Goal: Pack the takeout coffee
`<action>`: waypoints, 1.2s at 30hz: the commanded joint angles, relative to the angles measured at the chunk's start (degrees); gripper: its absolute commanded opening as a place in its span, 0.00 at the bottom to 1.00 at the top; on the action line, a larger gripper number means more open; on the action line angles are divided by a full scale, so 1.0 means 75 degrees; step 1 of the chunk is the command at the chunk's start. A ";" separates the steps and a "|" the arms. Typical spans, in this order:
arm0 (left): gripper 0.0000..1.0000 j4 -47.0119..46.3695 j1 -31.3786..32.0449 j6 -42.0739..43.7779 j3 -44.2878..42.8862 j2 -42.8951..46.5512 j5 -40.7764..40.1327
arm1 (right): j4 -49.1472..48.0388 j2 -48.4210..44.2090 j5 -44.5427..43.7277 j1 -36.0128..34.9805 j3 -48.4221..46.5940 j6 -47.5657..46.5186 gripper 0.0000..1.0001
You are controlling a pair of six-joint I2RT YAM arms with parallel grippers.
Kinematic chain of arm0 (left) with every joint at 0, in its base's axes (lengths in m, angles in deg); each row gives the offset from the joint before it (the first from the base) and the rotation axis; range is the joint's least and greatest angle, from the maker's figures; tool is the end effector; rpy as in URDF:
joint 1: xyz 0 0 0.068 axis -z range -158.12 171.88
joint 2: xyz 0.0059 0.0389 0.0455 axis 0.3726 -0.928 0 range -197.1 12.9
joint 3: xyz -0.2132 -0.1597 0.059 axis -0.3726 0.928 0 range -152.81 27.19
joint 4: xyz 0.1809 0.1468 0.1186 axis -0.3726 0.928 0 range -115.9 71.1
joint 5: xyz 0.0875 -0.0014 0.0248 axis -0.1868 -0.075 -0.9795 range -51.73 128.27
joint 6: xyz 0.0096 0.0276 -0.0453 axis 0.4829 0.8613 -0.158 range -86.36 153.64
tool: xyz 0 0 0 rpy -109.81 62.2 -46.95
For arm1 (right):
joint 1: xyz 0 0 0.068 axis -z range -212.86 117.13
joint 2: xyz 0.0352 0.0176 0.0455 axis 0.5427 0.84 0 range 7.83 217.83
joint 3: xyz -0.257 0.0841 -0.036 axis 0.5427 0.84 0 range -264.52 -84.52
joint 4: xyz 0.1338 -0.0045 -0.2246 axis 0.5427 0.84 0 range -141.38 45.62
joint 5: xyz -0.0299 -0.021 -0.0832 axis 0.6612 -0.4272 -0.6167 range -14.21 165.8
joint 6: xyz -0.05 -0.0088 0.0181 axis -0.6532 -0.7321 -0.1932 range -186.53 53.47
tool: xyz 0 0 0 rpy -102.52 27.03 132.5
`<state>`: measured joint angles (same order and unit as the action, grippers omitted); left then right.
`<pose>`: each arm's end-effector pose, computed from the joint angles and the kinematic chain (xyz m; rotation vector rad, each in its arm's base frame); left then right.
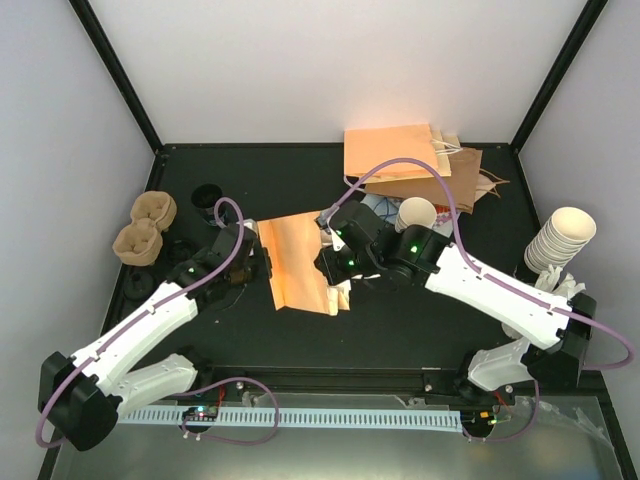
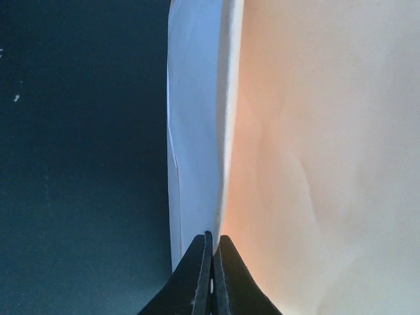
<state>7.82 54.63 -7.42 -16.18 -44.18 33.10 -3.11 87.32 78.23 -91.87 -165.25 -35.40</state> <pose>0.1723 -0.1070 0.2548 -0.2206 2.4428 -0.4851 0.1481 0.2495 0.3582 -0.6323 2.4602 0.7458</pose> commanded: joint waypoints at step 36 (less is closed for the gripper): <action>0.66 -0.3714 -0.1851 0.1818 0.2294 -0.0100 0.6541 | 0.0267 -0.2332 0.3810 0.3270 0.1403 -0.0609 0.01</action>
<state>-13.60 41.06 6.59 0.01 -46.21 76.81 0.84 69.50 103.35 -67.63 -153.30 -39.46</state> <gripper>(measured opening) 0.635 0.028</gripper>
